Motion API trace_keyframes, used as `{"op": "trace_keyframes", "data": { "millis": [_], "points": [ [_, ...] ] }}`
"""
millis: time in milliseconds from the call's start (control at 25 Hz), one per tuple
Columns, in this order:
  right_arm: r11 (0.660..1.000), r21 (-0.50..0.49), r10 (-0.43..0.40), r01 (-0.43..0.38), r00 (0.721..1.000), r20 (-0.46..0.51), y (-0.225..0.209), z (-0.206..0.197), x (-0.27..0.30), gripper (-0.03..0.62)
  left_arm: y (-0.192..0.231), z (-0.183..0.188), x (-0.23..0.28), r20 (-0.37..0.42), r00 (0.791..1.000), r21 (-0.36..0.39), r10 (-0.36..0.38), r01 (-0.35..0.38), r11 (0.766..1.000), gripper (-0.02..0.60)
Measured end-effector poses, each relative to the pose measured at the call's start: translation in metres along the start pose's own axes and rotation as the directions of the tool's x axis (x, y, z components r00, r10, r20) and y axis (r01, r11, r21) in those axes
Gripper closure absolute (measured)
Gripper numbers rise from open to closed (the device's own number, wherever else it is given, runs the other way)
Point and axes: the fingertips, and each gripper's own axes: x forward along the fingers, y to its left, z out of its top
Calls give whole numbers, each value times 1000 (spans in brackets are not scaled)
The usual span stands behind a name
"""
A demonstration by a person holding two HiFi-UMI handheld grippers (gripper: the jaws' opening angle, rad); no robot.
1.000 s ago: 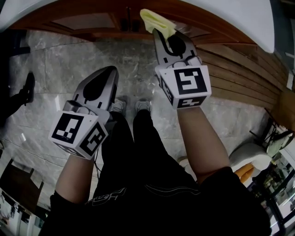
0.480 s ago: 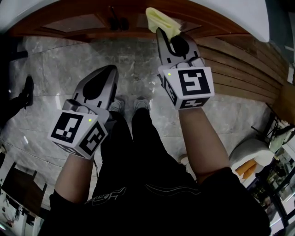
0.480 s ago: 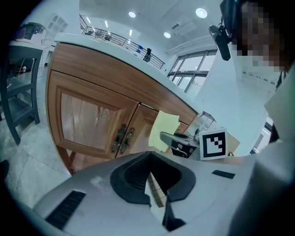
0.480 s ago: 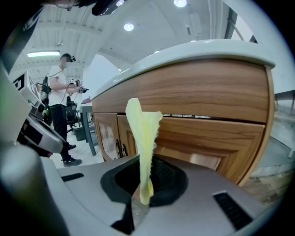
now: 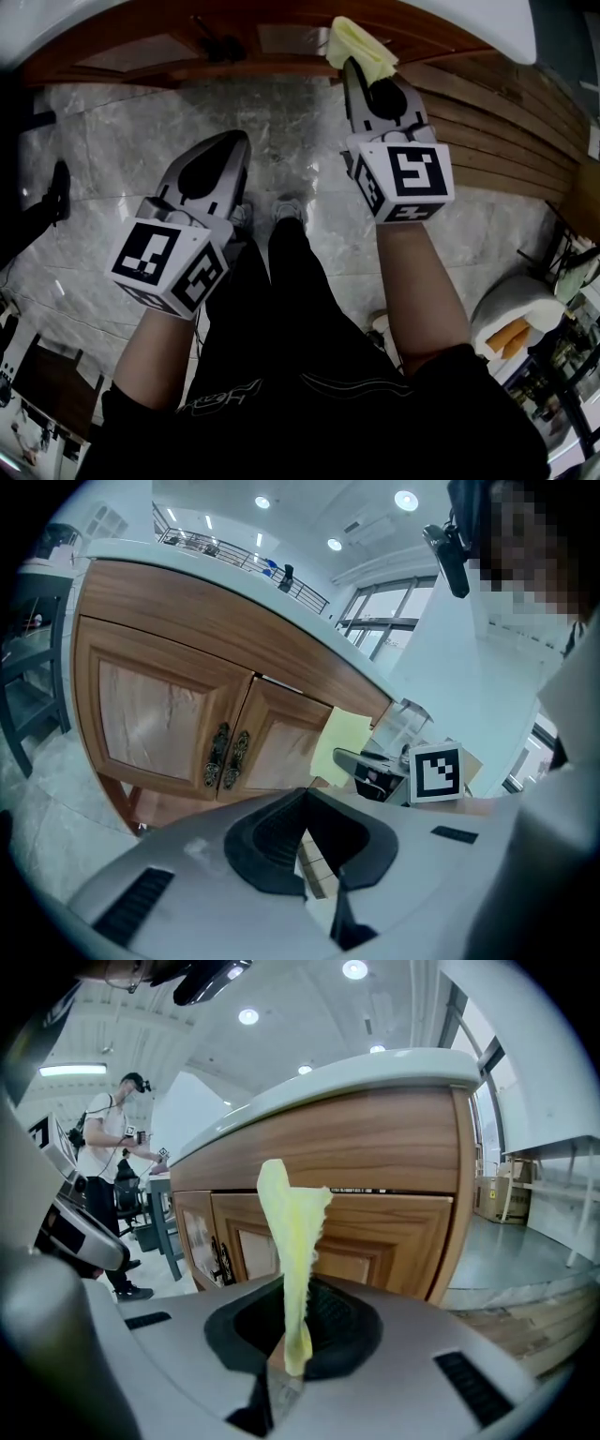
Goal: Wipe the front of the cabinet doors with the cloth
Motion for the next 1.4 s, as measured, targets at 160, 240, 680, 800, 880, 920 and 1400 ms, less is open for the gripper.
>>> {"op": "trace_keyframes", "data": {
  "millis": [160, 240, 680, 800, 880, 920, 1400],
  "points": [
    [999, 21, -38, 38, 999, -3, -19, -8, -11, 553, -10, -3, 6, -14, 1000, 15, -14, 14, 1000, 575],
    [998, 32, -60, 60, 998, 0, -29, -11, -19, 553, -16, -5, 9, -22, 1000, 23, -22, 22, 999, 575],
    [972, 121, -199, 199, 980, -11, -88, -40, -54, 553, -35, -20, 21, -61, 997, 33, -54, 56, 998, 575],
    [966, 126, -223, 224, 975, -17, -95, -45, -61, 553, -37, -23, 21, -70, 996, 38, -61, 64, 997, 575],
    [964, 128, -234, 234, 972, -17, -97, -45, -65, 553, -36, -24, 20, -74, 995, 43, -65, 69, 997, 575],
    [964, 127, -235, 235, 972, -15, -97, -45, -66, 553, -35, -24, 20, -75, 995, 44, -65, 69, 997, 575],
    [990, 91, -102, 106, 994, -47, -23, -62, -39, 553, -1, -33, 8, -83, 995, 7, -53, 54, 999, 575]
  ]
}}
